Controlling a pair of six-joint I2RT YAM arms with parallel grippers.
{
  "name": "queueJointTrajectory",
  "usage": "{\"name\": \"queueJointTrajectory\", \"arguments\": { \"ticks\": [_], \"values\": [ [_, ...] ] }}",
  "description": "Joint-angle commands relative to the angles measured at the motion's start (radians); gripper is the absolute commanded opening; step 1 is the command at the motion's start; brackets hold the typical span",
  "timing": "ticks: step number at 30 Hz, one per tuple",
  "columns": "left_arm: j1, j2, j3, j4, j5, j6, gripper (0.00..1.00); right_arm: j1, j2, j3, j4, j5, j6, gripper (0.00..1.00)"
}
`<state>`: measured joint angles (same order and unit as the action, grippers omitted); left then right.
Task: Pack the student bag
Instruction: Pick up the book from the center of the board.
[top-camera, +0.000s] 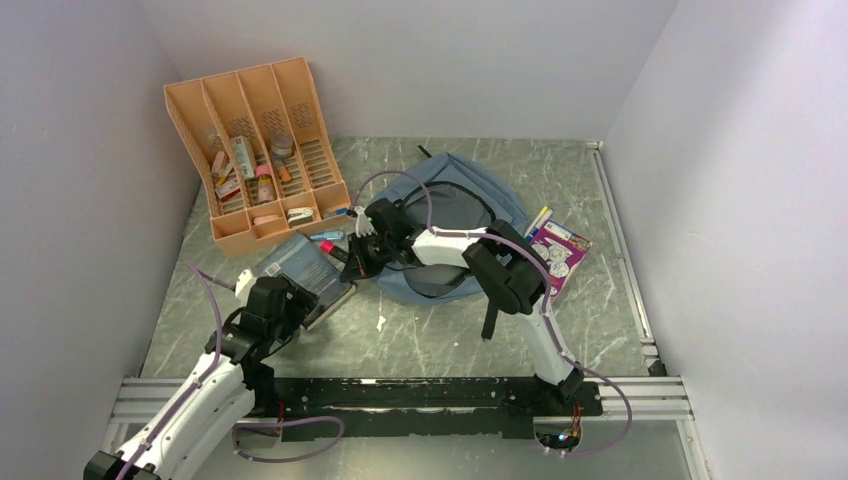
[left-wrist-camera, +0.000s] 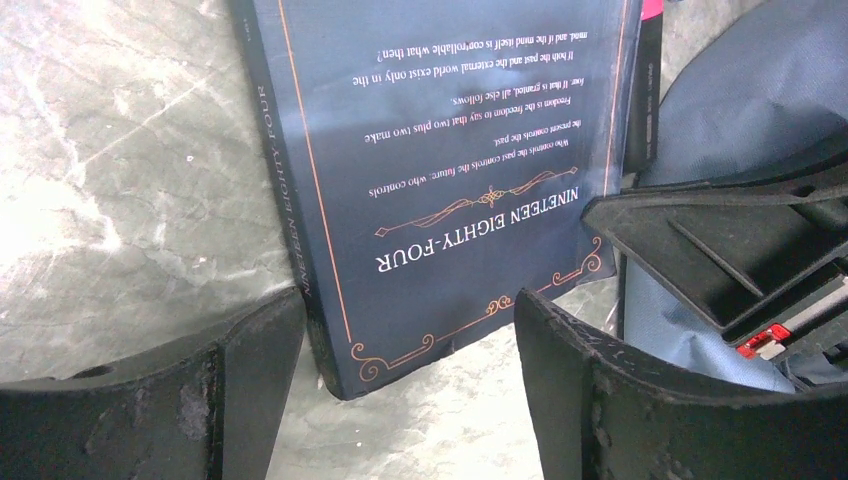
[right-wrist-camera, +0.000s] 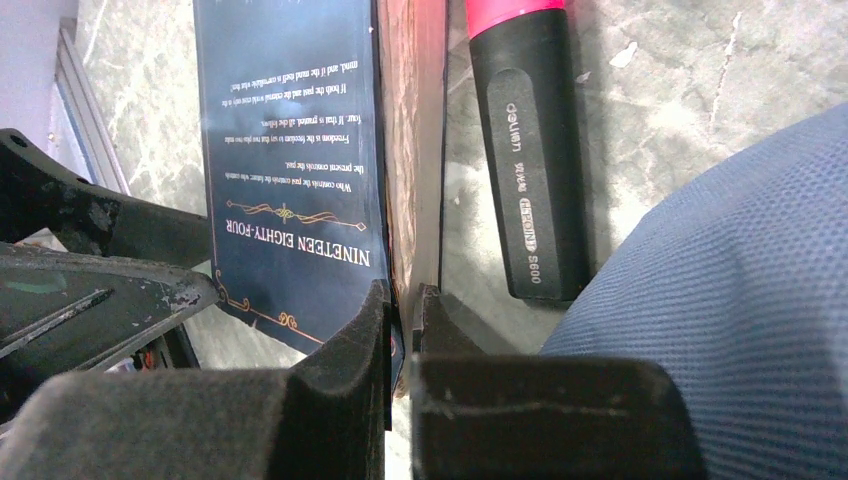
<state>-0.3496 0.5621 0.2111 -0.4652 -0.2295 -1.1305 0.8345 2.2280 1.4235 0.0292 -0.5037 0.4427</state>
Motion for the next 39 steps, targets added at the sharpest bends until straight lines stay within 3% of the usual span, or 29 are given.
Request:
{"name": "queueJointTrajectory", "arguments": {
  "ticks": [1, 10, 16, 21, 27, 39],
  "values": [
    [-0.002, 0.034, -0.076, 0.018, 0.074, 0.006, 0.82, -0.029, 0.170, -0.125, -0.253, 0.191, -0.067, 0.00],
    [-0.002, 0.097, -0.045, 0.005, 0.075, 0.035, 0.80, -0.041, 0.186, -0.128, -0.256, 0.200, -0.079, 0.00],
    [-0.002, 0.108, -0.150, 0.284, 0.217, 0.026, 0.79, -0.041, 0.177, -0.129, -0.257, 0.184, -0.082, 0.00],
    [-0.002, 0.012, -0.209, 0.445, 0.303, 0.019, 0.75, -0.041, 0.174, -0.128, -0.256, 0.165, -0.086, 0.00],
    [-0.002, -0.062, -0.199, 0.450, 0.305, 0.041, 0.72, -0.037, 0.182, -0.119, -0.254, 0.141, -0.089, 0.00],
    [-0.002, 0.031, -0.127, 0.524, 0.260, 0.026, 0.57, -0.023, 0.166, -0.118, -0.278, 0.129, -0.110, 0.00]
  ]
}}
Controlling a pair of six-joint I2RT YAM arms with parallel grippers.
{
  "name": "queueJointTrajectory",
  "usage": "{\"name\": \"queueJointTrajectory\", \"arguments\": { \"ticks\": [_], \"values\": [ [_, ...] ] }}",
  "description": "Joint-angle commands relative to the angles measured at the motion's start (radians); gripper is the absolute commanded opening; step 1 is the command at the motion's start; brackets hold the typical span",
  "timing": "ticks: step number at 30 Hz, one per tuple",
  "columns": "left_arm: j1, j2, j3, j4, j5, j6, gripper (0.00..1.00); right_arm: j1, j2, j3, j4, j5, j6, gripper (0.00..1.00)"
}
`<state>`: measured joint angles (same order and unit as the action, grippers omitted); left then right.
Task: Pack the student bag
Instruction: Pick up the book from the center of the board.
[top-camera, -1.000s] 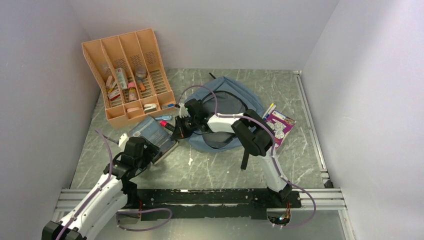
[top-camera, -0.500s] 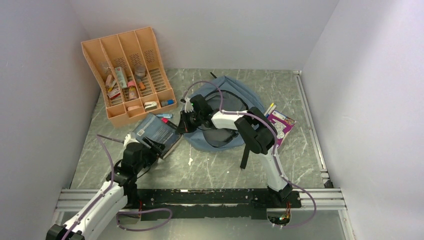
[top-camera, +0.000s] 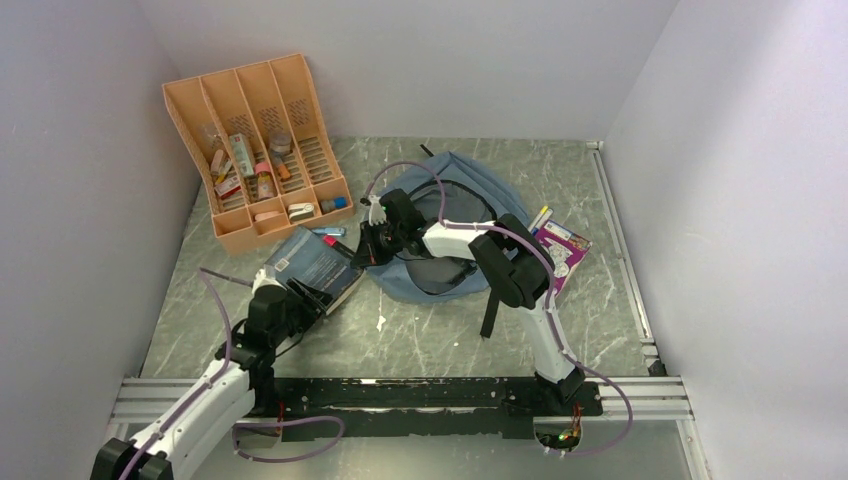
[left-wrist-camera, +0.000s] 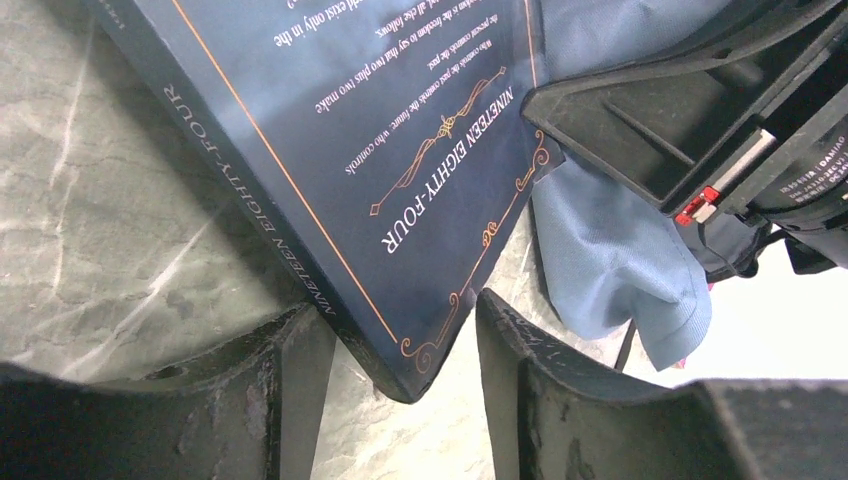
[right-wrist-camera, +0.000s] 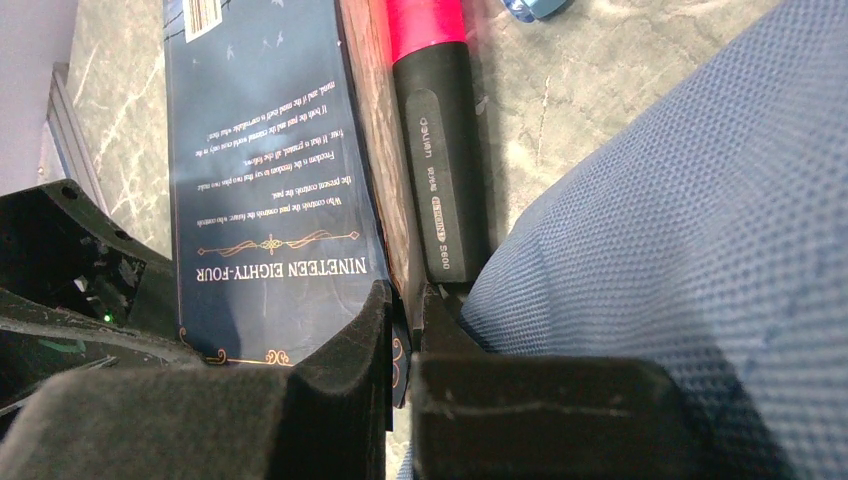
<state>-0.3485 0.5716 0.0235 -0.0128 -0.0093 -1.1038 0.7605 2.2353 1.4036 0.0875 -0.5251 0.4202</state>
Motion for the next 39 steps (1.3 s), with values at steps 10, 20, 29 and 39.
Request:
{"name": "queueJointTrajectory", "arguments": {
  "ticks": [10, 20, 29, 39],
  "values": [
    [-0.003, 0.032, 0.304, -0.326, -0.180, 0.014, 0.06, 0.066, 0.099, -0.110, -0.305, 0.099, -0.081, 0.00],
    [-0.003, 0.023, 0.538, -0.609, -0.334, 0.073, 0.05, 0.066, -0.027, -0.096, -0.263, 0.082, -0.068, 0.43],
    [-0.003, 0.115, 0.783, -0.708, -0.424, 0.244, 0.05, 0.065, -0.224, -0.167, -0.105, 0.020, 0.025, 0.52],
    [-0.003, 0.238, 1.005, -0.514, -0.108, 0.721, 0.05, 0.057, -0.607, -0.346, 0.084, 0.197, 0.039, 0.65]
  ]
}}
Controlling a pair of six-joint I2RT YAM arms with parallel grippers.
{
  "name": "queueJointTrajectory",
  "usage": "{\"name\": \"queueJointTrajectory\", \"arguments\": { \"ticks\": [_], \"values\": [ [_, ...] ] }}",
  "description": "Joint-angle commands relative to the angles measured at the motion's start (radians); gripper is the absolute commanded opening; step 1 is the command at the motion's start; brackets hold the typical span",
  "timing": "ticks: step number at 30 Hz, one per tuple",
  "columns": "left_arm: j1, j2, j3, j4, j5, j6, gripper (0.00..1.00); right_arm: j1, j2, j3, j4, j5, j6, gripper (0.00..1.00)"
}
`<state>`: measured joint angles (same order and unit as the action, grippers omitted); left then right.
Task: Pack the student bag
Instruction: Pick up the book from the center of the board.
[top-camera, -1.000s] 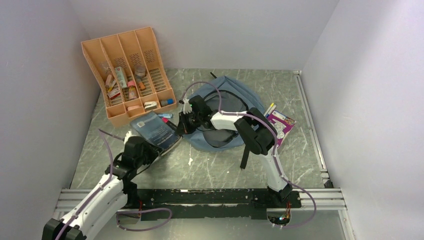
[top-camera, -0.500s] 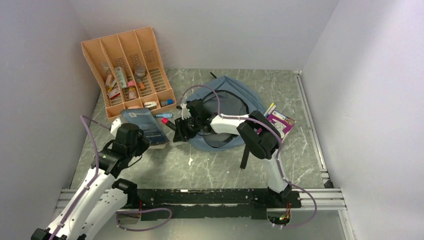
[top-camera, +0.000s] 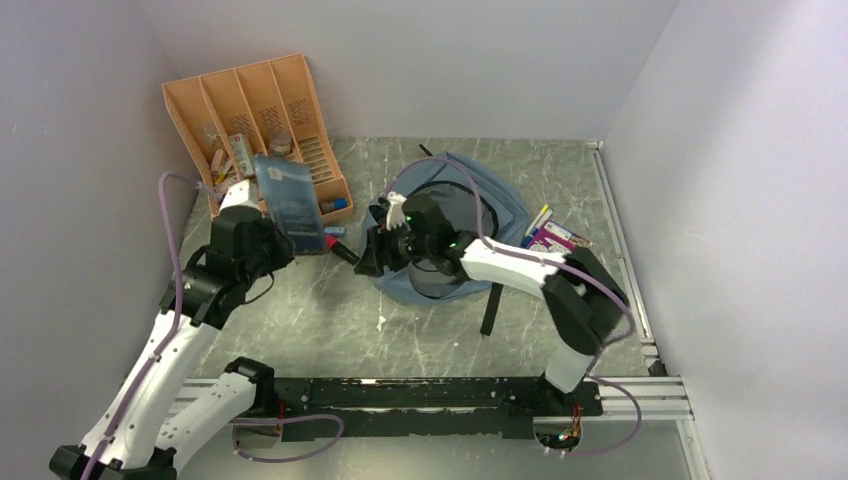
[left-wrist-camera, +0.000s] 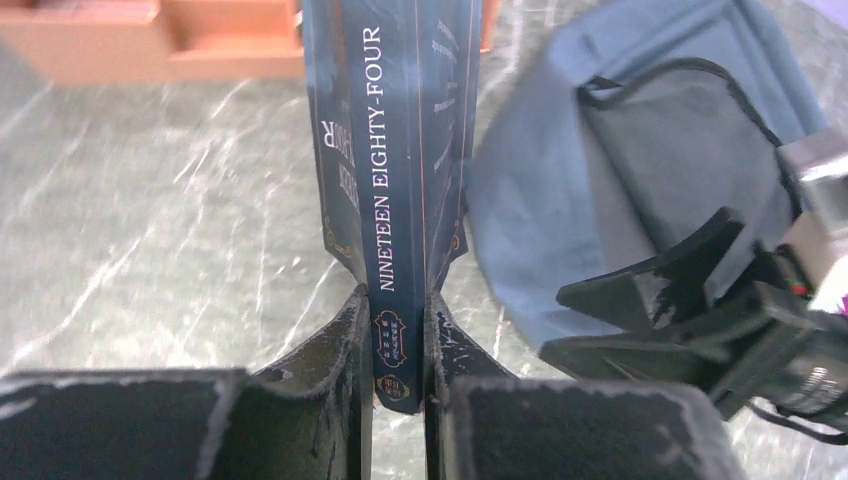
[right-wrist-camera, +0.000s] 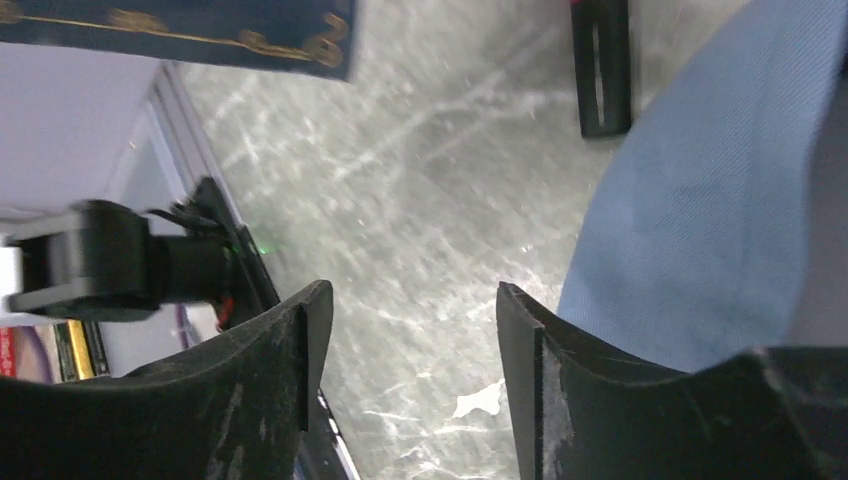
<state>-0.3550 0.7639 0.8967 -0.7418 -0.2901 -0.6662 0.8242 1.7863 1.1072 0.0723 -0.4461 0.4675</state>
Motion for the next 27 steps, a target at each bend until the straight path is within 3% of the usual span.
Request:
{"name": "queueJointTrajectory", "arguments": {
  "ticks": [1, 6, 12, 22, 26, 27],
  "values": [
    [0.004, 0.083, 0.162, 0.213, 0.224, 0.385, 0.05, -0.008, -0.203, -0.072, 0.112, 0.153, -0.017, 0.66],
    [0.002, 0.246, 0.275, 0.166, 0.382, 0.619, 0.05, -0.008, -0.452, -0.197, 0.193, 0.325, -0.068, 0.67],
    [-0.052, 0.308, 0.272, 0.263, 0.548, 0.821, 0.05, -0.009, -0.724, -0.289, 0.219, 0.518, -0.147, 0.75],
    [-0.258, 0.472, 0.410, 0.190, 0.651, 1.213, 0.05, -0.008, -1.012, -0.455, 0.322, 0.574, -0.350, 0.76],
    [-0.299, 0.460, 0.405, 0.131, 0.732, 1.464, 0.05, -0.008, -1.070, -0.435, 0.261, 0.514, -0.455, 0.78],
    [-0.315, 0.449, 0.396, 0.111, 0.729, 1.527, 0.05, -0.008, -1.083, -0.427, 0.241, 0.494, -0.500, 0.83]
  ]
}}
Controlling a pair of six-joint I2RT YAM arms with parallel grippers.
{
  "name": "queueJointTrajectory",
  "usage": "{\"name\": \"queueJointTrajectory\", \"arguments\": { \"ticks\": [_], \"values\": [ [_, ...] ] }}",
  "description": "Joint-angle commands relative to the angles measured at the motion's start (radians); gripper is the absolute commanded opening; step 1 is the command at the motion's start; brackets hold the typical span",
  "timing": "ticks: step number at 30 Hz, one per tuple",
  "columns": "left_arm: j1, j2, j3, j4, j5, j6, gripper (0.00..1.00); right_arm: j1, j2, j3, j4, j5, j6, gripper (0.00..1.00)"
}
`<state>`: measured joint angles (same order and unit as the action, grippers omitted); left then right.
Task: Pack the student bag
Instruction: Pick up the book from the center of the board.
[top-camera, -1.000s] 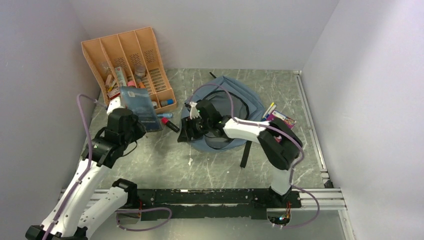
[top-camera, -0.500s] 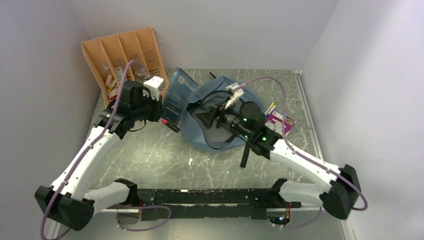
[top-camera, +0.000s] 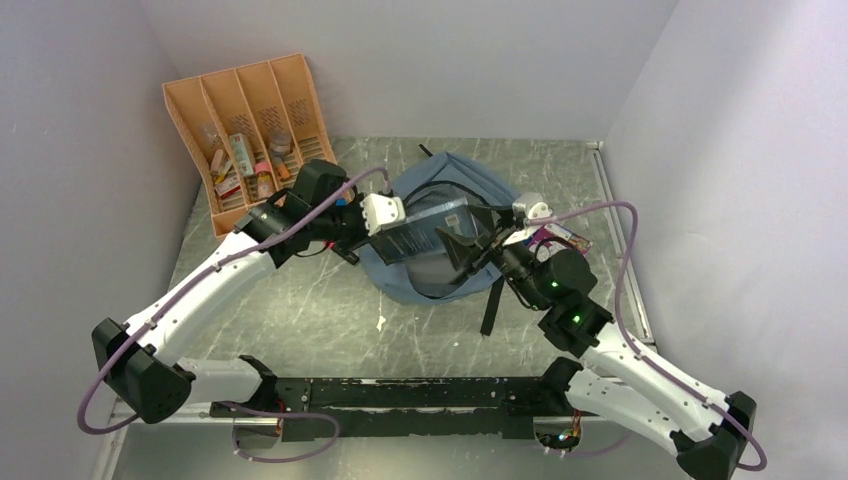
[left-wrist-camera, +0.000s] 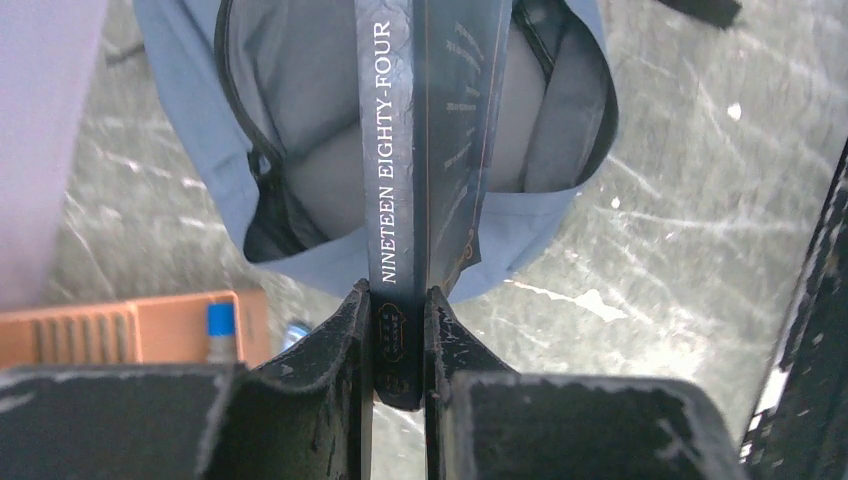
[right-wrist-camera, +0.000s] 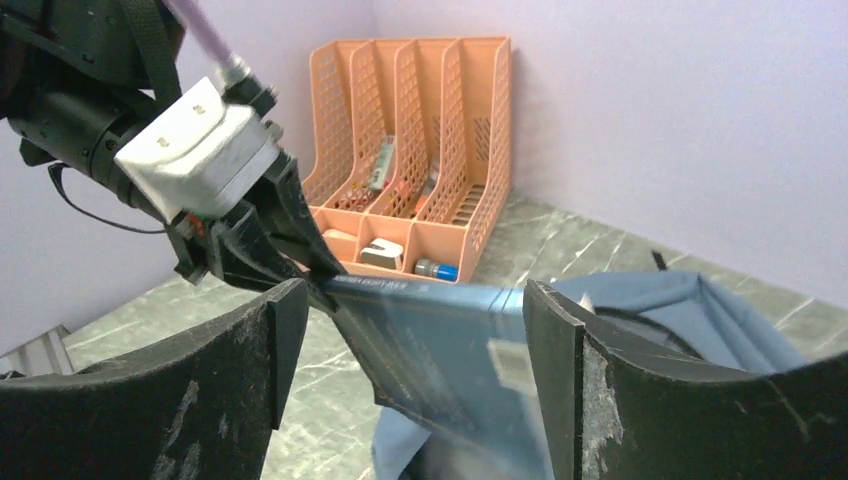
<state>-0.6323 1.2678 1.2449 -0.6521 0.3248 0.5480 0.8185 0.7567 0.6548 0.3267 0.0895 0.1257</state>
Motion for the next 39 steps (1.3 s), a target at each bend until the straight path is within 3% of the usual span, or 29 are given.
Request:
{"name": "queueJointTrajectory", "arguments": {
  "ticks": [1, 8, 15, 24, 30, 37, 38, 39],
  "values": [
    [-0.051, -0.065, 0.038, 0.006, 0.106, 0.367, 0.05, -0.002, -0.068, 0.033, -0.031, -0.060, -0.186, 0.84],
    [-0.059, -0.149, -0.018, -0.074, 0.056, 0.494, 0.05, -0.002, -0.131, 0.092, -0.239, -0.193, -0.379, 0.85],
    [-0.060, -0.202, -0.006, -0.120, 0.139, 0.517, 0.05, -0.002, -0.074, 0.204, -0.507, -0.463, -0.448, 0.84],
    [-0.069, -0.259, -0.008, -0.126, 0.127, 0.533, 0.05, -0.002, 0.021, 0.203, -0.612, -0.530, -0.452, 0.78],
    [-0.068, -0.324, -0.010, -0.117, 0.147, 0.516, 0.05, -0.002, 0.013, 0.141, -0.540, -0.522, -0.427, 0.71],
    [-0.068, -0.318, -0.011, -0.111, 0.193, 0.506, 0.05, -0.002, 0.058, 0.116, -0.410, -0.546, -0.385, 0.37],
    [-0.069, -0.316, -0.011, -0.106, 0.202, 0.503, 0.05, -0.002, 0.062, 0.112, -0.390, -0.545, -0.376, 0.30],
    [-0.069, -0.315, -0.013, -0.097, 0.210, 0.493, 0.05, -0.002, 0.067, 0.110, -0.376, -0.542, -0.371, 0.17]
  ]
}}
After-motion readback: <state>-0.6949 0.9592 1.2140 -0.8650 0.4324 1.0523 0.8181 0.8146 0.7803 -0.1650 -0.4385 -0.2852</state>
